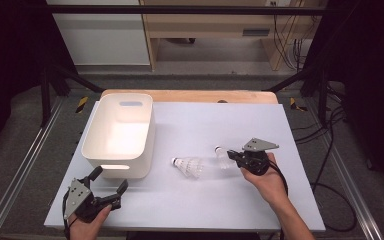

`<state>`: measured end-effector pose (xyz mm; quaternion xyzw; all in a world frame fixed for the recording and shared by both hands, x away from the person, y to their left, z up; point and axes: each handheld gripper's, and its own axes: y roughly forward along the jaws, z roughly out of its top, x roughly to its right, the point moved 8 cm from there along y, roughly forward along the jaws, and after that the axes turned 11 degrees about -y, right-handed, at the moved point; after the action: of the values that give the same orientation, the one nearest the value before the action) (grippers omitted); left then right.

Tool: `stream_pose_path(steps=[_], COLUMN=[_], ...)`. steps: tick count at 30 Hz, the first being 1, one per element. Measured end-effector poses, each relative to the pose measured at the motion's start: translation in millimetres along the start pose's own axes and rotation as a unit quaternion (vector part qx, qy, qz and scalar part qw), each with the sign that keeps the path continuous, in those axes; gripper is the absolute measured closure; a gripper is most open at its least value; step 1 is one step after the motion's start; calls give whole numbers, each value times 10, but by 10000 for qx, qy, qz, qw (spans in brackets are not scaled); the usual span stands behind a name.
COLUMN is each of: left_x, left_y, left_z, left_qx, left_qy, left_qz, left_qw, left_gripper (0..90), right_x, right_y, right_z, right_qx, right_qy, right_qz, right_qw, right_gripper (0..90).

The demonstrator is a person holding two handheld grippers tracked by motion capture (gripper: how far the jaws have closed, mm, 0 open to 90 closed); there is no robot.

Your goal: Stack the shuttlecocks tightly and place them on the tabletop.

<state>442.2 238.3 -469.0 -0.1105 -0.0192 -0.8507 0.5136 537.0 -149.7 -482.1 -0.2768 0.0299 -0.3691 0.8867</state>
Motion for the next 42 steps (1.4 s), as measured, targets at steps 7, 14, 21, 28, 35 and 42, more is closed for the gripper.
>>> stream_pose_path(steps=[7,14,21,28,35,42], left_x=[4,0,-11,-14,-10,6], left_y=[-5,-25,-28,-31,-19,-22], left_z=[-2,-2,-2,2,-6,-8], left_qx=[-4,16,13,23,-8,-8], left_qy=[53,25,11,-2,19,55], left_qz=[21,10,22,30,22,12], left_qw=[10000,10000,10000,10000,10000,10000], left_gripper=[23,23,23,23,23,23], right_x=[5,-53,-112,-164,-177,-192], right_y=[-44,-84,-86,-110,-92,-88], right_z=[-42,-52,-39,-36,-73,-52], right_qx=[43,193,262,320,216,270], right_qy=[-112,-290,-420,-597,-683,-849], right_qz=[21,87,116,158,74,45], right_qw=[9999,9994,9987,9976,9974,9960], right_gripper=[900,900,900,900,900,900])
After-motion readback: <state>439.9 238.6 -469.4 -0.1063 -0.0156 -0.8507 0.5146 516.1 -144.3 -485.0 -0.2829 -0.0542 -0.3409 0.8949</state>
